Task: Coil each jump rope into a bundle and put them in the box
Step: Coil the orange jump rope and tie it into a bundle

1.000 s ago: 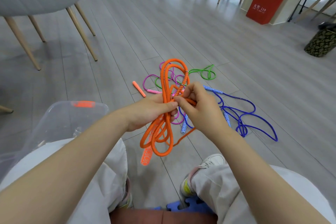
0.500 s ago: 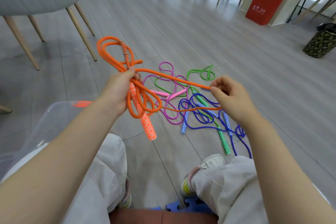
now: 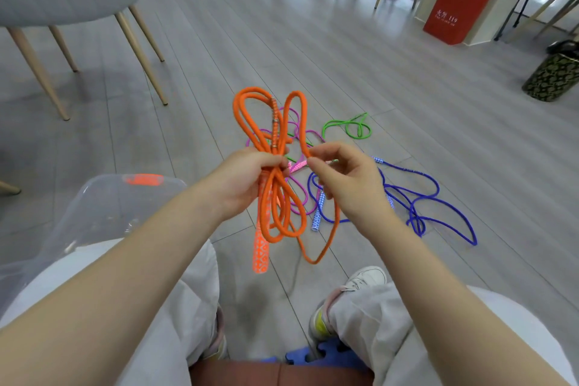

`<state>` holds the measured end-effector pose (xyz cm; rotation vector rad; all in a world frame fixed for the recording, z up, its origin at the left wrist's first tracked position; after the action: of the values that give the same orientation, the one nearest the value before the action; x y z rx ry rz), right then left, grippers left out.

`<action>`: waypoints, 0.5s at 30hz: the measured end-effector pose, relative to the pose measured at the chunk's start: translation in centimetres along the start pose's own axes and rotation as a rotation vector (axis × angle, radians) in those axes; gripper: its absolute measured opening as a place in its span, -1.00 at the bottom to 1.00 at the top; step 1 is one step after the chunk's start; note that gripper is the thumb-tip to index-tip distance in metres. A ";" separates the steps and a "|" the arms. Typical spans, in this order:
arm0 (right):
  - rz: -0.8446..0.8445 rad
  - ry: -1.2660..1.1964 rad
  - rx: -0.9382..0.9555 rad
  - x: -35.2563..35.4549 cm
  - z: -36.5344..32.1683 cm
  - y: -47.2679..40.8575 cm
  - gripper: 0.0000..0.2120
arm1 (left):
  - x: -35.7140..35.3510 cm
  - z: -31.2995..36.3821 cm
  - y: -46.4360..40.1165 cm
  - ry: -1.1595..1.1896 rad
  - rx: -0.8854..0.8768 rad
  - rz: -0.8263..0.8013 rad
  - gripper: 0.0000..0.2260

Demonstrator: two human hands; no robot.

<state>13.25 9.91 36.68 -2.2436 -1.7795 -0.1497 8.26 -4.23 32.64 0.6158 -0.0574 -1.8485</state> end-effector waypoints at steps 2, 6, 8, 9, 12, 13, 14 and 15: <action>-0.018 0.024 0.000 -0.6 0.0 0.2 -0.79 | -0.9 -0.5 0.2 -0.082 -0.013 -0.061 -0.83; -0.064 -0.063 -0.028 -1.4 0.3 0.3 -0.78 | -2.4 -0.4 0.9 -0.221 -0.103 -0.199 -0.71; -0.050 -0.005 -0.005 -1.3 0.1 0.3 -0.81 | -3.2 -0.4 1.4 -0.297 -0.136 -0.257 -0.61; -0.044 0.031 0.007 -1.2 -0.1 0.3 -0.80 | -3.5 -0.4 1.7 -0.328 -0.145 -0.269 -0.58; -0.057 0.040 0.009 -1.3 -0.2 0.4 -0.73 | -3.6 -0.7 1.6 -0.411 -0.145 -0.290 -0.56; -0.057 0.041 0.002 -1.3 -0.1 0.3 -0.73 | -3.7 -0.8 1.7 -0.426 -0.139 -0.314 -0.53; -0.054 0.049 0.000 -1.3 0.0 0.4 -0.74 | -3.8 -1.0 1.8 -0.437 -0.130 -0.333 -0.50; -0.049 0.060 0.008 -1.2 0.0 0.4 -0.75 | -3.9 -1.1 1.9 -0.446 -0.123 -0.345 -0.50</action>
<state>13.30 8.68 36.32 -2.1679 -1.8008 -0.2177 11.30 -1.14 33.81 0.1202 -0.1377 -2.2775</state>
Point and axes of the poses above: each hand's wrist, its own y-axis away from the middle knuckle, its own x-axis out of the back of the hand, z = x × y, the point moved 9 cm from there along -y, towards the middle knuckle, and after that the axes turned 6 degrees about y, right-handed, at the moved point
